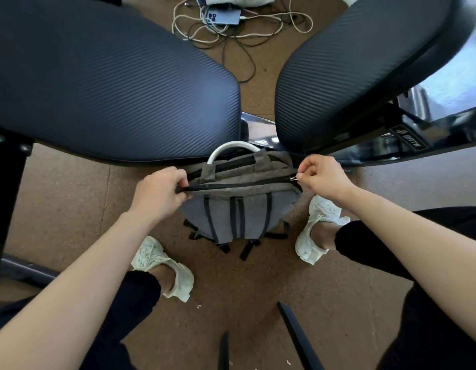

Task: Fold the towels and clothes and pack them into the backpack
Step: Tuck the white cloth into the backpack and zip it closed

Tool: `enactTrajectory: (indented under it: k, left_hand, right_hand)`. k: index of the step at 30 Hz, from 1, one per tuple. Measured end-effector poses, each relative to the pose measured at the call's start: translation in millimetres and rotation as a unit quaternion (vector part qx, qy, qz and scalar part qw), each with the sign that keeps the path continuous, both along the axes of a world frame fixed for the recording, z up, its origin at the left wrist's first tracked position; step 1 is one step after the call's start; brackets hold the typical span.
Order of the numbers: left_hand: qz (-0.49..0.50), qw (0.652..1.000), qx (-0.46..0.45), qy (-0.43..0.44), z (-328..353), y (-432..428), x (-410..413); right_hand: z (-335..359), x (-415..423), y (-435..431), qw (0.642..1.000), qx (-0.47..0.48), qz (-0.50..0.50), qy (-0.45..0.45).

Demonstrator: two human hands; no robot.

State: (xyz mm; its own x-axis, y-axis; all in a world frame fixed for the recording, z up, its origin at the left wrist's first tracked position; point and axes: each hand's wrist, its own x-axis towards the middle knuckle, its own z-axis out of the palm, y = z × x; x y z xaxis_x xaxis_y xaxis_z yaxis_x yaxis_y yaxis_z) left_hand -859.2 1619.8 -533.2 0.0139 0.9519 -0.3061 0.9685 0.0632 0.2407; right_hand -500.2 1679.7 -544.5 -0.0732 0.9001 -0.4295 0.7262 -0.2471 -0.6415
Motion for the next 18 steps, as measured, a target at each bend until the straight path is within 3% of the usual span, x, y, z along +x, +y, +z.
enactTrajectory:
  k: [5, 11, 18]
  left_hand:
    - [-0.059, 0.994, -0.082, 0.049, 26, 12, 13]
    - [-0.16, 0.98, 0.071, -0.092, 45, 19, 69]
    - [-0.245, 0.962, 0.122, -0.011, 0, 13, 140]
  right_hand:
    - [-7, 7, -4, 0.996, -0.071, -0.01, 0.058]
    - [3, 12, 4, 0.989, -0.139, 0.036, 0.033]
    - [8, 14, 7, 0.985, -0.138, 0.088, 0.058]
